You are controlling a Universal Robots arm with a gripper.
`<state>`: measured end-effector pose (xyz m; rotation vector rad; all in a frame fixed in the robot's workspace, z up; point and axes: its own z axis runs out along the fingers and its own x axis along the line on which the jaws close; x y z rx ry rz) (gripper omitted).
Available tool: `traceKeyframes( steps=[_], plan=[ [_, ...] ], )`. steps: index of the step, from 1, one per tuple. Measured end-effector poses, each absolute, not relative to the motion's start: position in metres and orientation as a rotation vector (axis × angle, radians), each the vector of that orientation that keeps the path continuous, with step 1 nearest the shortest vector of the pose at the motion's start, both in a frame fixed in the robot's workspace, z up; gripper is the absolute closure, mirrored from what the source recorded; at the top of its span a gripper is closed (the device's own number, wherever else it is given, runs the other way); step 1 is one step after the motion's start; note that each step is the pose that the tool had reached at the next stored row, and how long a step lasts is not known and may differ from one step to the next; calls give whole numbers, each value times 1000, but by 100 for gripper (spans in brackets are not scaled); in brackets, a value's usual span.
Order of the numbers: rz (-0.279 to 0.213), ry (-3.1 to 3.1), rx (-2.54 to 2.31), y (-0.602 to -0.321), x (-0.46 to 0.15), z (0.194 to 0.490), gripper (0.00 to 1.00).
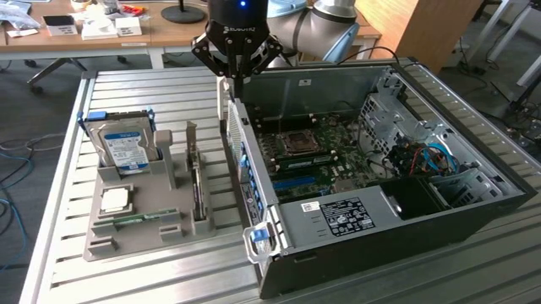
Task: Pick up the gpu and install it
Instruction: 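Reach for the gpu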
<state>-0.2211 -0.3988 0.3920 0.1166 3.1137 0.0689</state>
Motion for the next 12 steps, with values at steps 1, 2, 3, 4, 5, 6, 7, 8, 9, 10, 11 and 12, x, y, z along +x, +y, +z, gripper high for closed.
traceKeyframes(
  steps=[1,2,3,4,5,6,7,8,9,10,11,12],
  plan=[
    [69,3114,117,-399,-221,392,89],
    [69,3114,117,-399,-221,392,89],
    [69,3114,117,-399,-222,392,89],
    [69,3114,117,-399,-222,392,89],
    [69,3114,117,-399,-223,392,89],
    [69,3114,117,-399,-223,392,89],
    [69,3114,117,-399,-224,392,89],
    [69,3114,117,-399,-224,392,89],
    [69,3114,117,-399,-225,392,89],
    [69,3114,117,-399,-226,392,89],
    [69,3114,117,-399,-227,392,89],
    [69,3114,117,-399,-227,392,89]
  ],
)
